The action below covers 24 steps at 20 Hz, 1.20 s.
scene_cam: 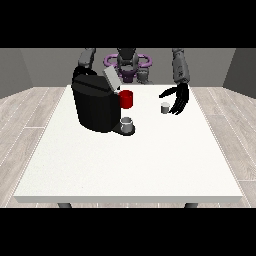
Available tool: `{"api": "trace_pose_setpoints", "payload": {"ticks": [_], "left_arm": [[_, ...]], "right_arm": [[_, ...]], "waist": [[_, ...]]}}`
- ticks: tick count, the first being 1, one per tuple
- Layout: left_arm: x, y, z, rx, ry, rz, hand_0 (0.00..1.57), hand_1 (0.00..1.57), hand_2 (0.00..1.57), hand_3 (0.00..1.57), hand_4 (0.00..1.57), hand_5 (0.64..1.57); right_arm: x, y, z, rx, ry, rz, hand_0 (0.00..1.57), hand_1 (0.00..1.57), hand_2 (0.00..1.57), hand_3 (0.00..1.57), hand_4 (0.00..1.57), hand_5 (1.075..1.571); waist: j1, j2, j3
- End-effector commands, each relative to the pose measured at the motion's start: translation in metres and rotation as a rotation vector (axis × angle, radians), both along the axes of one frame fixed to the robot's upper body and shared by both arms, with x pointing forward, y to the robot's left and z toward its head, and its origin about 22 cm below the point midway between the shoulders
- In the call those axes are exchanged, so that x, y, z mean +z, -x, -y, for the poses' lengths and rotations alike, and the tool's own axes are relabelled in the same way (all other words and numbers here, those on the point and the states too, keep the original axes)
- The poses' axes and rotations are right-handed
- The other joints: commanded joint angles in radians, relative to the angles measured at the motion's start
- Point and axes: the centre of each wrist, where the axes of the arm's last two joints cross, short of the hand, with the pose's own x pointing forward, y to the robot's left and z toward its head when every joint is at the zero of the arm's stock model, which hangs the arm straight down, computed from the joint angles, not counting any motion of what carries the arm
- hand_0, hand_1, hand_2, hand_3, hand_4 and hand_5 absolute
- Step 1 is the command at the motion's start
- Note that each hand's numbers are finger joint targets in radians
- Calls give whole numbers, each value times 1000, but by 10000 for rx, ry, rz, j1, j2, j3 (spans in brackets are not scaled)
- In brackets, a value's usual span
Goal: Insert the coffee pod into the coffee machine and close the lid
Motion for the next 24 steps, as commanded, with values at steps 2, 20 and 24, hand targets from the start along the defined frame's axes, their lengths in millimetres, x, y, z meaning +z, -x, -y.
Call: {"api": "trace_pose_setpoints", "payload": {"ticks": [2, 20, 24], "left_arm": [[-9, 1, -8, -9, -1026, 214, 568, 568, 698, 414, 0, 1571], [-2, -13, -14, -177, -3282, 1282, 899, 899, 1011, 776, 309, 1571], [-11, -19, 22, -441, -3396, 1236, 1174, 1174, 1286, 1183, 412, 1571]], "right_arm": [[9, -2, 5, 522, 190, 227, 0, 0, 0, 0, 453, 1571], [19, -9, -2, 100, -343, 342, 0, 0, 0, 0, 487, 1571], [-6, -2, 12, 185, -317, 190, 0, 0, 0, 0, 398, 1571]], "waist": [[-413, 482, -1], [-310, 602, 0], [-287, 248, 4]]}}
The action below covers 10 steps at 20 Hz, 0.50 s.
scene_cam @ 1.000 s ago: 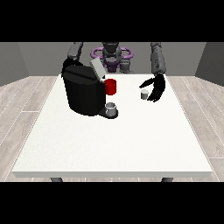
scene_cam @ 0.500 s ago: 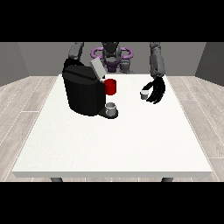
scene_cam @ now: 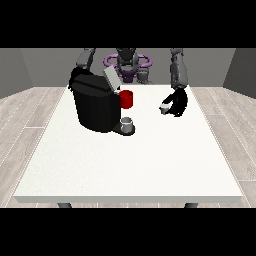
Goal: Insert the coffee pod into the coffee machine and close the lid
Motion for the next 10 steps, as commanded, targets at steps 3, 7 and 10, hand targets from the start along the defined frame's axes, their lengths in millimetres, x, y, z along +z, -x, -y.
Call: {"api": "trace_pose_setpoints", "payload": {"ticks": [3, 7, 10], "left_arm": [[12, -11, 2, -693, 90, -169, 1317, 1317, 1430, 1407, 548, 1571], [42, -29, 19, -1744, 293, 96, 1450, 1450, 1452, 1388, 623, 1571], [40, -33, 43, -2096, 343, 119, 1342, 1342, 1397, 1362, 593, 1571]], "right_arm": [[4, -5, -2, -198, 119, -549, 0, 0, 0, 0, 445, 1571], [-37, 11, 12, -319, -130, -1164, 0, 0, 0, 0, 459, 1571], [-33, 7, 9, -360, -97, -1218, 0, 0, 0, 0, 490, 1571]], "waist": [[136, -347, -39], [319, -874, -30], [300, -1186, -34]]}}
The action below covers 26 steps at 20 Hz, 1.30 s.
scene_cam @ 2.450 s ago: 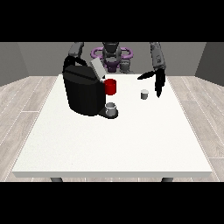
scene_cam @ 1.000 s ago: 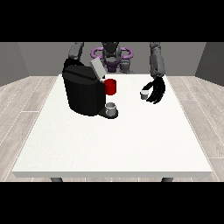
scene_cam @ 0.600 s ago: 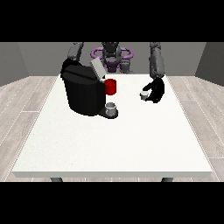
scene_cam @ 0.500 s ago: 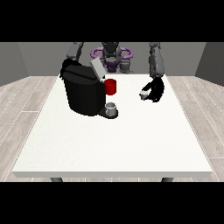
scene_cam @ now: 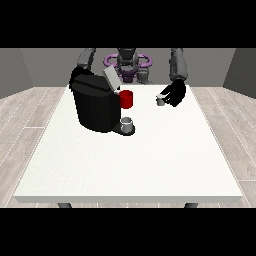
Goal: Insert the coffee pod into the coffee machine and close the lid
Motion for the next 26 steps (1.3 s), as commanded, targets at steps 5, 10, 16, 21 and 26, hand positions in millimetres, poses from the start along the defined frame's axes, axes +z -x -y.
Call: {"api": "trace_pose_setpoints", "payload": {"ticks": [5, 10, 16, 21, 26], "left_arm": [[56, -27, 18, -1007, 87, 750, 1256, 1256, 1331, 1292, 545, 1571], [93, -39, 13, -1082, 357, 1047, 1253, 1253, 1328, 1281, 537, 1571], [93, -40, 14, -660, 339, 1006, 1253, 1253, 1328, 1281, 537, 1571], [157, -58, 33, -204, 431, 2032, 1248, 1248, 1292, 1237, 515, 1571], [203, -64, 28, -192, 893, 2323, 1255, 1255, 1287, 1219, 471, 1571]], "right_arm": [[-6, -6, -6, 165, 169, 106, 0, 0, 0, 0, 407, 1571], [-10, -1, -15, 641, -28, 233, 0, 0, 0, 0, 489, 1571], [18, -14, 6, 760, -200, 594, 0, 0, 0, 0, 500, 1571], [24, -22, -13, 1013, 141, 1061, 0, 0, 0, 0, 508, 1571], [36, -23, -34, 1222, 304, 1313, 0, 0, 0, 0, 509, 1571]], "waist": [[-94, -24, -6], [-482, -16, -6], [-660, -89, -7], [-1160, 526, -6], [-1666, 834, -7]]}}
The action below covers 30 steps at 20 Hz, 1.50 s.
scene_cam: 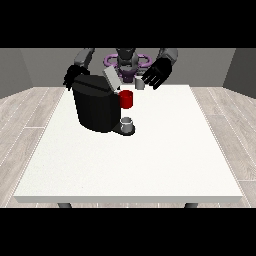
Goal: Insert the coffee pod into the coffee machine and close the lid
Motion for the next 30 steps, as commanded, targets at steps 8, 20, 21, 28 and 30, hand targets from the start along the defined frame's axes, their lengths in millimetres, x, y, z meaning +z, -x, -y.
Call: {"api": "trace_pose_setpoints", "payload": {"ticks": [8, 20, 21, 28, 30], "left_arm": [[52, -6, 9, 84, -246, 639, 1281, 1281, 1306, 1226, 501, 1571], [36, -10, 25, -293, -398, 560, 1268, 1268, 1300, 1217, 512, 1571], [56, -10, 31, -321, -445, 304, 1229, 1229, 1283, 1207, 511, 1571], [30, -11, 42, -487, -467, 226, 1185, 1185, 1262, 1197, 492, 1571], [43, -11, 31, -551, -548, 657, 1198, 1198, 1271, 1200, 505, 1571]], "right_arm": [[4, 0, -3, -122, 112, 555, 0, 0, 0, 0, 459, 1571], [19, -7, -6, -104, 45, 498, 0, 0, 0, 0, 499, 1571], [19, -13, -3, -527, -116, 275, 0, 0, 0, 0, 498, 1571], [3, -1, 1, -488, -280, 229, 0, 0, 0, 0, 525, 1571], [13, -5, -8, -655, -260, 621, 0, 0, 0, 0, 481, 1571]], "waist": [[-395, 522, 5], [-439, 884, 0], [-182, 471, 3], [-204, 419, 4], [-205, 811, 2]]}}
